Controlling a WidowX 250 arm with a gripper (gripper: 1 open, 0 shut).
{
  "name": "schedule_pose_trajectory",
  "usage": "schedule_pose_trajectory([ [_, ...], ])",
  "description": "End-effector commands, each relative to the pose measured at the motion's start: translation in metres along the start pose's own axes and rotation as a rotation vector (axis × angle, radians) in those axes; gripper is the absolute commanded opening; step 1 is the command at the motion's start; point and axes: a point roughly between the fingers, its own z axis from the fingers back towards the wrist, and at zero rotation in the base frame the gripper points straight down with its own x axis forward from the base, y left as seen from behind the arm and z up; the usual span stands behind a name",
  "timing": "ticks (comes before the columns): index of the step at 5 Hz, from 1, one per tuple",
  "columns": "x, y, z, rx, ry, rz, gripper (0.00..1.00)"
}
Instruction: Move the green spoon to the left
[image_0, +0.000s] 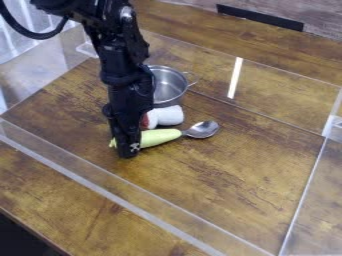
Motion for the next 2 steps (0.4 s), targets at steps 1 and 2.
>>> schedule_pose_trajectory([
  [1, 0.0072, 0.0157, 0.0194, 0.049, -0.067, 0.004, 0.0],
  [2, 0.0083, 0.0168, 0.0166, 0.045, -0.077, -0.012, 0.0],
])
